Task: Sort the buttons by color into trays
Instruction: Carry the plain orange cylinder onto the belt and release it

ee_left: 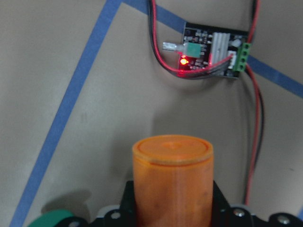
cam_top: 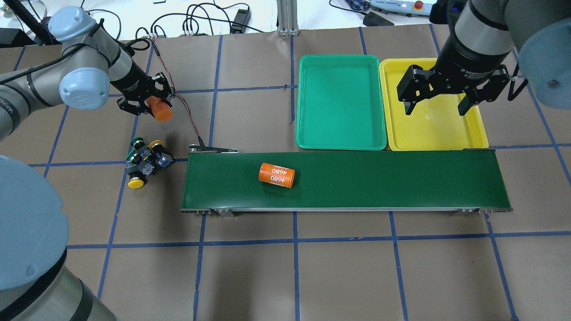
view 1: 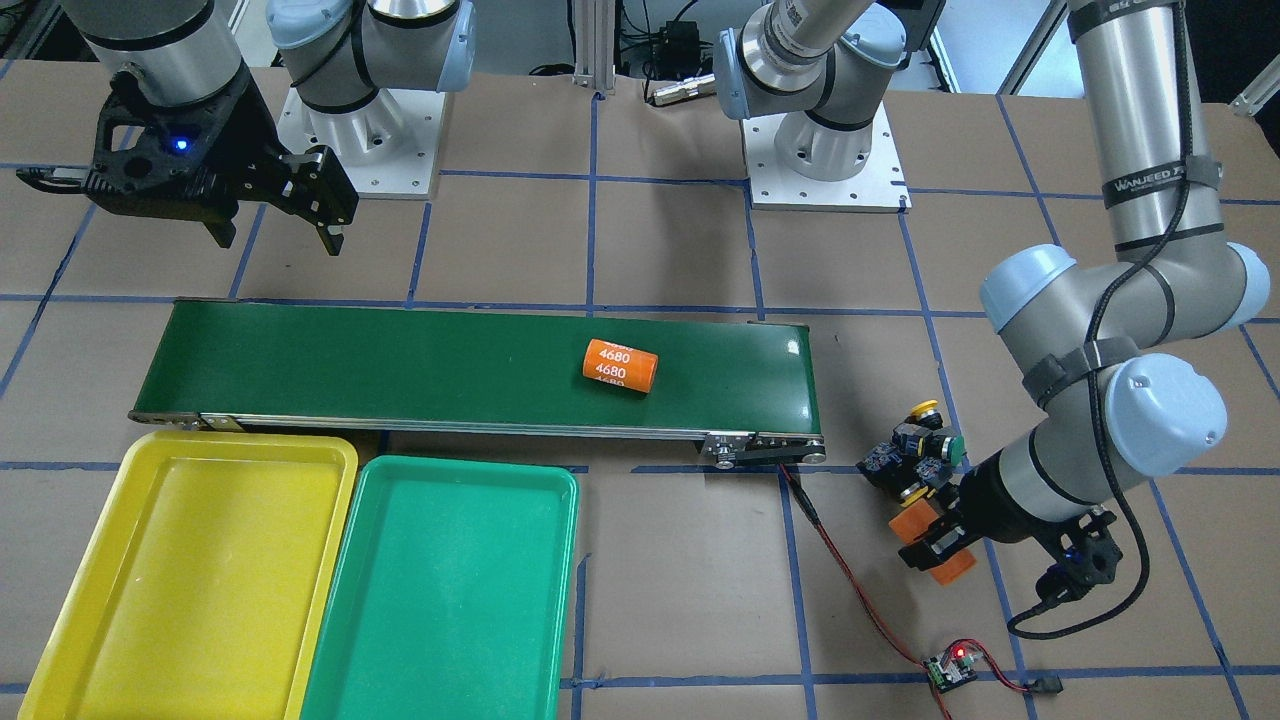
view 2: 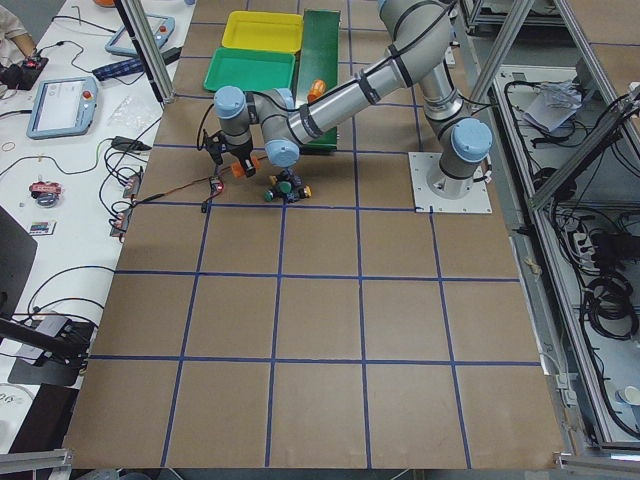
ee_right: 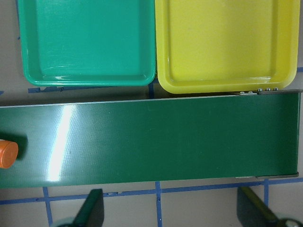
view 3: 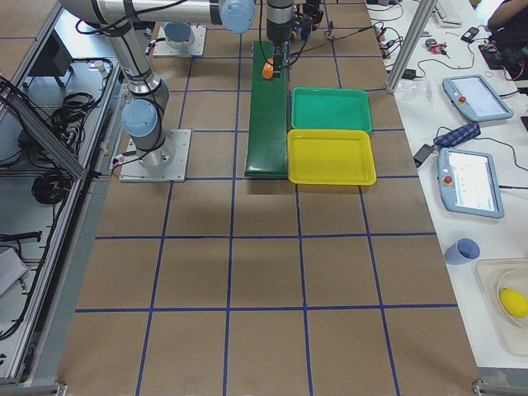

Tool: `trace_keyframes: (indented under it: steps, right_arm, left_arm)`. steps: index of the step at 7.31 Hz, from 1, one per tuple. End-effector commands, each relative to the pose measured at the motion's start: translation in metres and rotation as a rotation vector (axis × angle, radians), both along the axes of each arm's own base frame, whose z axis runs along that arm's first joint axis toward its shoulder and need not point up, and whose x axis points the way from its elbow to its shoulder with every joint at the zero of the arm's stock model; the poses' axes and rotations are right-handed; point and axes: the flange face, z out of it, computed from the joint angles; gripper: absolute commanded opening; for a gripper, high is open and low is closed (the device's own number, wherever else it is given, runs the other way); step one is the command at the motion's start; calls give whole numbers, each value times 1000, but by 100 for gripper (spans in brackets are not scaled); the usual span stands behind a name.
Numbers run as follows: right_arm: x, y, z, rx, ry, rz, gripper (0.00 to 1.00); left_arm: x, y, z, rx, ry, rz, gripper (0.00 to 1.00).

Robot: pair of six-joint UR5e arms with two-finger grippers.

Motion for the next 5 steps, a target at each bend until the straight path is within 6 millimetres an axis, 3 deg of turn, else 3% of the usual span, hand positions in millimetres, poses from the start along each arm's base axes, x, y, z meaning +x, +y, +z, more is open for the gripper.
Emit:
trace_keyframes:
  steps: [1, 2, 4, 5]
  right_arm:
    - [0, 0, 0, 0, 1, -3, 100]
    - [0, 0, -1, 3, 1, -3, 100]
    - [-1, 0, 0, 0, 2, -4, 100]
    - [0, 1, -1, 8, 2, -4, 100]
  left_arm:
    - [-90, 47, 22, 62, 6, 160, 0]
    - [-116, 78, 18, 101, -48, 239, 0]
    - [-154, 117, 19, 152, -51, 457, 0]
    - [-185, 138, 18, 175, -59, 501, 4]
